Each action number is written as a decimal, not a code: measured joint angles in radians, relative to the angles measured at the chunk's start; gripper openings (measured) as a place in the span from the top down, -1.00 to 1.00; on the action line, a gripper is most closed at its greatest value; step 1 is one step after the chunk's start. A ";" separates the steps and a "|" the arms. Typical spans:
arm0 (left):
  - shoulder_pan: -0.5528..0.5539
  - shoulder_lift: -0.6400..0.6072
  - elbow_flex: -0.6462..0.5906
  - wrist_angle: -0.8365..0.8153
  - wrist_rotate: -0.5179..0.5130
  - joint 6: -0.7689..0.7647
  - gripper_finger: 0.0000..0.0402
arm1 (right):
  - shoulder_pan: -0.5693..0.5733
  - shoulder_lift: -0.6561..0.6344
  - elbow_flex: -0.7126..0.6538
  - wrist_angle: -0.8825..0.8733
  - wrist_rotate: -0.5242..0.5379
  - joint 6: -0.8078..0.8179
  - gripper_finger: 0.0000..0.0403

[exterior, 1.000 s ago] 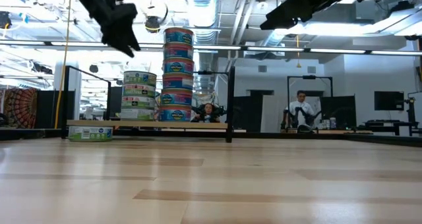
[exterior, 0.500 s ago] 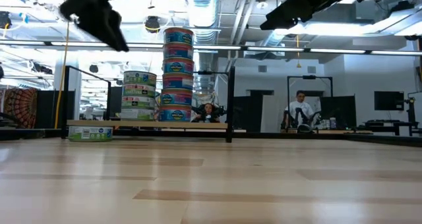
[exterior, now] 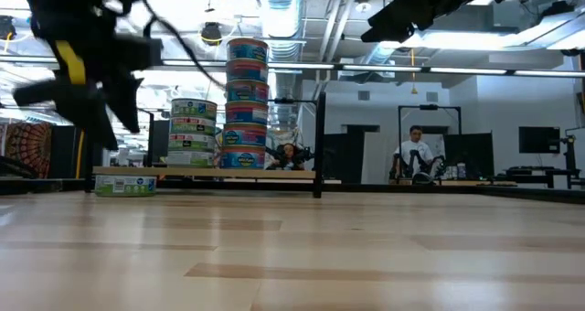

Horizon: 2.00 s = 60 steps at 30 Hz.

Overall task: Stack canned seafood by type on shelf
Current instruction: Stack the green tuna can on top of the green tuna cans on the shelf

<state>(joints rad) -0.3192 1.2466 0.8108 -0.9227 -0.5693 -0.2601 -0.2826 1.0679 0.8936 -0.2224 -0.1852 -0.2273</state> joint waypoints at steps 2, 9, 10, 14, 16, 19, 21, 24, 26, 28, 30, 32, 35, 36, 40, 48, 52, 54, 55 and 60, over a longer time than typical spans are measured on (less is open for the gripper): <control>-0.010 0.067 0.000 -0.030 -0.032 -0.062 -0.33 | 0.005 0.000 0.000 0.000 0.000 0.016 -0.54; 0.018 0.236 -0.006 -0.081 -0.021 -0.171 -0.25 | 0.063 0.000 0.000 0.003 0.002 0.043 -0.54; 0.026 0.241 -0.017 -0.061 -0.011 -0.161 -0.22 | 0.072 0.000 0.000 0.009 0.002 0.047 -0.54; 0.060 0.222 -0.084 -0.009 0.014 -0.138 -0.07 | 0.110 0.000 0.000 0.031 0.006 0.063 -0.54; 0.065 0.208 -0.093 -0.004 0.004 -0.137 0.02 | 0.127 0.000 0.000 0.030 0.019 0.065 -0.54; 0.063 0.186 -0.089 0.013 -0.035 -0.137 0.15 | 0.151 0.000 0.000 0.034 0.056 0.070 -0.54; 0.063 0.181 -0.091 0.007 -0.038 -0.137 0.24 | 0.162 0.000 0.000 0.040 0.060 0.071 -0.54; 0.063 0.176 -0.091 0.016 -0.039 -0.125 0.35 | 0.177 0.000 0.000 0.047 0.063 0.073 -0.54; 0.064 0.178 -0.094 0.028 -0.040 -0.115 0.40 | 0.187 0.000 0.000 0.048 0.063 0.073 -0.54; 0.069 0.178 -0.094 0.053 -0.045 -0.101 0.43 | 0.192 0.000 0.000 0.054 0.063 0.073 -0.54; 0.080 0.178 -0.094 0.095 -0.044 -0.085 0.44 | 0.192 0.000 0.000 0.059 0.063 0.073 -0.54; 0.102 0.178 -0.091 0.117 -0.038 -0.102 0.44 | 0.191 0.000 0.000 0.062 0.063 0.072 -0.54; 0.150 0.178 -0.065 0.130 0.017 -0.157 0.45 | 0.191 0.000 0.000 0.067 0.063 0.072 -0.54; 0.163 0.178 -0.053 0.130 0.032 -0.175 0.45 | 0.191 0.000 0.000 0.067 0.063 0.071 -0.54; 0.177 0.178 -0.023 0.113 0.020 -0.218 0.45 | 0.191 0.000 0.000 0.066 0.063 0.070 -0.54; 0.178 0.196 -0.019 0.099 -0.030 -0.272 0.44 | 0.190 0.000 0.000 0.066 0.063 0.070 -0.54; 0.158 0.316 0.060 0.087 -0.018 -0.289 0.44 | 0.190 0.000 0.000 0.074 0.063 0.070 -0.54; 0.141 0.389 0.120 0.033 -0.037 -0.284 0.44 | 0.190 0.000 0.000 0.074 0.063 0.070 -0.54; 0.135 0.421 0.150 -0.011 -0.057 -0.291 0.44 | 0.190 0.000 0.000 0.072 0.063 0.071 -0.54; 0.128 0.494 0.233 -0.200 -0.107 -0.370 0.44 | 0.191 0.000 0.000 0.059 0.063 0.073 -0.54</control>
<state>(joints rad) -0.1909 1.7401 1.0440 -1.1227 -0.6760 -0.6304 -0.0916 1.0676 0.8940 -0.1638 -0.1223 -0.1543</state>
